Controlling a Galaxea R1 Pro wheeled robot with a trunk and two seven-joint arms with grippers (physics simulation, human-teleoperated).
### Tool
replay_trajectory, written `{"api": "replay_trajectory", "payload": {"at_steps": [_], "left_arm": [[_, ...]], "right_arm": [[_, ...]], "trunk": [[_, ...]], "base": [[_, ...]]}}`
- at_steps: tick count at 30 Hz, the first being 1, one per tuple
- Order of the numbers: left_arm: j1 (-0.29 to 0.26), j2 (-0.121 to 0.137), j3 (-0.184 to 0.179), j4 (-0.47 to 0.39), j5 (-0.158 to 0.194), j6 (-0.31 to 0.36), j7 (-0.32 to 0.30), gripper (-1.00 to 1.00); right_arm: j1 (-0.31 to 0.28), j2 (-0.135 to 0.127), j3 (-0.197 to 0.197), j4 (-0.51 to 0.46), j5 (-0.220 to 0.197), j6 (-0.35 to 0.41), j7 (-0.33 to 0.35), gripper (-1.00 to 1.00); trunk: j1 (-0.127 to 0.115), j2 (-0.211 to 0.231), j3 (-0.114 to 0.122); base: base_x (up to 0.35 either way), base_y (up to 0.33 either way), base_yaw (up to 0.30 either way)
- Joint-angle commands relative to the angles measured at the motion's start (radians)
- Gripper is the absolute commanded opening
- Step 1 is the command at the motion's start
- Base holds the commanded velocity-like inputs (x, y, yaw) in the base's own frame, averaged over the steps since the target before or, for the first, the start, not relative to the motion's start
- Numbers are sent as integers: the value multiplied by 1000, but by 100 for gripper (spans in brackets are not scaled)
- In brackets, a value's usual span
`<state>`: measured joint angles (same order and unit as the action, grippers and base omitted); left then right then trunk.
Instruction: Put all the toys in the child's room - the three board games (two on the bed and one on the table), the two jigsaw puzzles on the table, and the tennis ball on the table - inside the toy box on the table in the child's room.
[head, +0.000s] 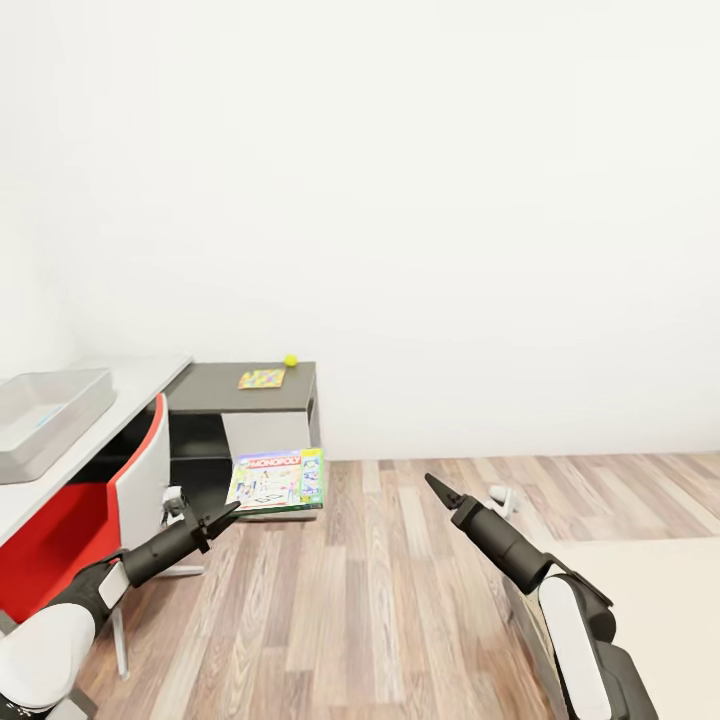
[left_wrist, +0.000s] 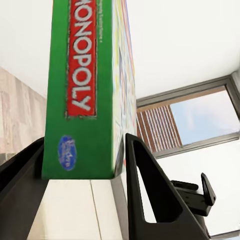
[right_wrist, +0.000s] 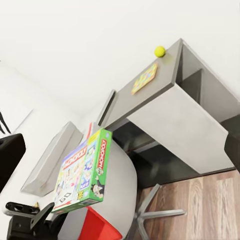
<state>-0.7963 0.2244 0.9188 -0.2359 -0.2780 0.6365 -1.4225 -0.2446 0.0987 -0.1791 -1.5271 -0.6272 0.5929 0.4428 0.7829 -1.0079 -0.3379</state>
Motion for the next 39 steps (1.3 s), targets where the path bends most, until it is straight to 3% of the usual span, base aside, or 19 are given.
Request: {"api": "replay_trajectory", "payload": {"at_steps": [1, 21, 39], "left_arm": [[-1, 0, 11, 0, -9, 10, -6, -100], [0, 2, 19, 0, -9, 9, -12, -100], [0, 1, 16, 0, -9, 11, -10, -100]], "right_arm": [[-1, 1, -3, -1, -5, 8, 2, 100], [-1, 1, -4, 1, -5, 8, 2, 100], [-1, 1, -3, 2, -5, 8, 2, 100]], "trunk": [[0, -1, -1], [0, -1, 0], [-69, 125, 57]], "base": [[175, -8, 241], [51, -1, 31], [0, 0, 0]]}}
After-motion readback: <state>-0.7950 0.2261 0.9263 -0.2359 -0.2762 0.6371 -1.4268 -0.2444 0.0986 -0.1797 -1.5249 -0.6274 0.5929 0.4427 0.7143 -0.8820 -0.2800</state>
